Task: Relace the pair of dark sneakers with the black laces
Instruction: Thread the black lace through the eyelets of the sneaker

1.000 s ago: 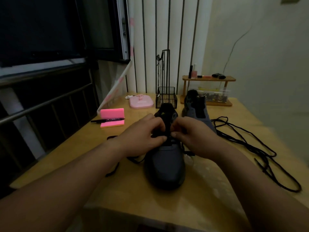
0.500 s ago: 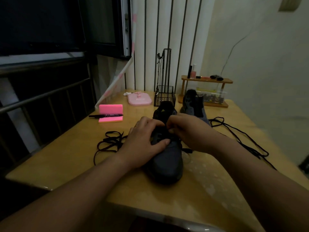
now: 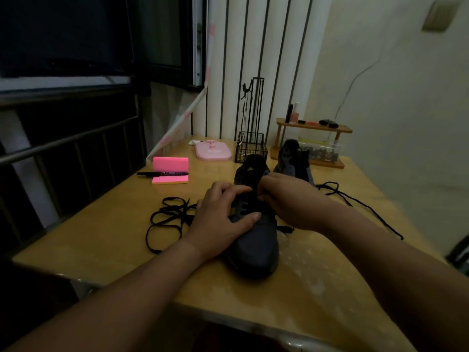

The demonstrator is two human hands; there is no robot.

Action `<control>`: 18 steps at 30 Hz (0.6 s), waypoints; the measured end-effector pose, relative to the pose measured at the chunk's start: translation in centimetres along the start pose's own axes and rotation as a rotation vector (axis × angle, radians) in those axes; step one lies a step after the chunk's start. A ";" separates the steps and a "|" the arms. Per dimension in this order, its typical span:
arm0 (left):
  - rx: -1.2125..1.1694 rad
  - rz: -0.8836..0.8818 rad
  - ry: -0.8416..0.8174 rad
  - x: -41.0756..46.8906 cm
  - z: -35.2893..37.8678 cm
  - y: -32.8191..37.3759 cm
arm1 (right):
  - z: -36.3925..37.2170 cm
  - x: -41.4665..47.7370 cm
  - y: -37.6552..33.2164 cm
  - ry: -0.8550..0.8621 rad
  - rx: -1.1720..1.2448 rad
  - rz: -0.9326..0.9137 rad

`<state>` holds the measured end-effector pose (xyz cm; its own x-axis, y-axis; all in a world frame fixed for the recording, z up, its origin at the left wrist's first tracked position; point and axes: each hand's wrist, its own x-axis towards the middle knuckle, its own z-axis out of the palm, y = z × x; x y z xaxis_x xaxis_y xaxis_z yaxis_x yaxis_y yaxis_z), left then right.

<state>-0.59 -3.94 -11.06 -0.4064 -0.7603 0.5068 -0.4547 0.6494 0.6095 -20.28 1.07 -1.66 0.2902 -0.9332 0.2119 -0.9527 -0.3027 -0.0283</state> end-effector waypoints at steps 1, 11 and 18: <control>0.021 -0.001 0.010 0.0 0.0 0.1 | -0.1 0.1 -0.1 -0.021 -0.004 0.015; 0.118 0.027 0.052 0.1 0.1 0.0 | 1.2 -1.8 -1.5 0.024 0.950 0.470; 0.116 0.045 0.041 0.0 0.1 -0.1 | 0.0 -0.1 -2.1 -0.064 0.515 0.495</control>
<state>-0.62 -4.00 -11.16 -0.3964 -0.7288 0.5582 -0.5263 0.6787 0.5123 -18.33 1.76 -1.63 -0.1450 -0.9894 -0.0026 -0.8146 0.1209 -0.5673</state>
